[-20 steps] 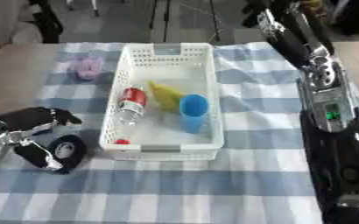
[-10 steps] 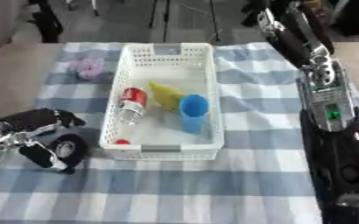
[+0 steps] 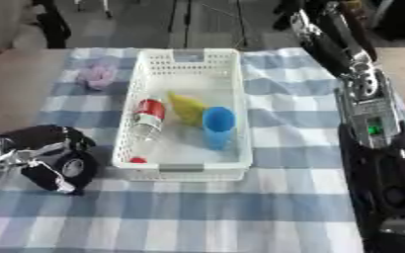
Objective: Pick up objects on the table and place them in the box.
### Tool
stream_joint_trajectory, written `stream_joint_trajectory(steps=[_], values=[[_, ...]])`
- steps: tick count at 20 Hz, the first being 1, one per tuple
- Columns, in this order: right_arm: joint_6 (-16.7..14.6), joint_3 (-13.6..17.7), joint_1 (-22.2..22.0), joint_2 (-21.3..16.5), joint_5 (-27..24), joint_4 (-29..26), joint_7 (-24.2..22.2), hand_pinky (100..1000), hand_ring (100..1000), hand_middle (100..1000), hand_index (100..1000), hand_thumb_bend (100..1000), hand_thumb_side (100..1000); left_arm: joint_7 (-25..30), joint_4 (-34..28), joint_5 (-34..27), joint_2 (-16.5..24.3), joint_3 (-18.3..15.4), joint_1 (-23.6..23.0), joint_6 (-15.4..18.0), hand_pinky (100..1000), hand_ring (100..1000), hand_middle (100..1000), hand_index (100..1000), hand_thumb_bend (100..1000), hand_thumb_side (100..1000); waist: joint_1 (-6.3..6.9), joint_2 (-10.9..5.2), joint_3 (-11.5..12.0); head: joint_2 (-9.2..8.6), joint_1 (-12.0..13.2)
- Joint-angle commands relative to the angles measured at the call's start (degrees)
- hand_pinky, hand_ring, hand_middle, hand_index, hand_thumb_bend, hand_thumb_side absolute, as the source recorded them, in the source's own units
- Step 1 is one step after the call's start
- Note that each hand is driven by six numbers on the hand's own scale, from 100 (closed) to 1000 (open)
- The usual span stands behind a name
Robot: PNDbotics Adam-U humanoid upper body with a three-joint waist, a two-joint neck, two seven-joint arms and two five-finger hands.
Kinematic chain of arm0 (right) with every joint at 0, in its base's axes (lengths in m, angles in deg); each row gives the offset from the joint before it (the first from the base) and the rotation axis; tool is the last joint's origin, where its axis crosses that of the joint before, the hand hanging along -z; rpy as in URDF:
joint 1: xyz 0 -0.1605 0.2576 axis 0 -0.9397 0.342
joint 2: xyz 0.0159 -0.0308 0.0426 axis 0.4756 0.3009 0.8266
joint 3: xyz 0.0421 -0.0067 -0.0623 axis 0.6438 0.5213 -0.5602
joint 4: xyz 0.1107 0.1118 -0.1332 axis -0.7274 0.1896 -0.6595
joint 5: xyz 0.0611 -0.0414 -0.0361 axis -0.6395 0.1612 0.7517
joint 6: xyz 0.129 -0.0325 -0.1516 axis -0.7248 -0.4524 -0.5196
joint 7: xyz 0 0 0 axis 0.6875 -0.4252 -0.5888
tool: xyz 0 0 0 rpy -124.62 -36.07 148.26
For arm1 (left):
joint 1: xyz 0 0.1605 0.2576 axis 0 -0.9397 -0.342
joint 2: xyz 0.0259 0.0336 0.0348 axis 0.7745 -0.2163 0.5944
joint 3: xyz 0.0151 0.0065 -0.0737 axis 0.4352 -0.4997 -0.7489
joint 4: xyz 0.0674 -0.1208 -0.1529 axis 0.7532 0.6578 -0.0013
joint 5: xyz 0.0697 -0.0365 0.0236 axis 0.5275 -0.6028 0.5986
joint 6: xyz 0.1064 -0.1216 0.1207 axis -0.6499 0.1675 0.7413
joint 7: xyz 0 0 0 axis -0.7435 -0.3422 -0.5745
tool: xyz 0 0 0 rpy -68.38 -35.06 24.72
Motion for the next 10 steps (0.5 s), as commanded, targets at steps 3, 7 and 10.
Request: stream_joint_trajectory(steps=[3, 7, 10], values=[[-0.2, 0.1, 1.2, -0.5, 0.0, -0.5, 0.1, 618, 570, 607, 774, 100, 705, 0.9, -1.4, 0.6, 1.1, -0.6, 0.9, 0.1, 766, 611, 626, 875, 522, 389, -0.79, -2.84, 0.0, 0.02, 0.0], [-0.2, 0.2, 1.2, -0.6, 0.1, -0.5, 0.2, 618, 570, 607, 774, 100, 706, 1.2, -2.8, 0.6, 1.1, -1.3, 0.9, -0.3, 757, 594, 611, 865, 373, 388, -0.82, -2.87, 0.0, 0.00, -0.1], [-0.2, 0.2, 1.2, -0.6, 0.1, -0.4, 0.2, 618, 571, 607, 774, 100, 705, 2.6, -4.8, 0.0, 1.4, -2.6, 1.3, -0.8, 753, 591, 608, 858, 327, 390, -0.83, -2.93, 0.1, 0.05, -0.2]])
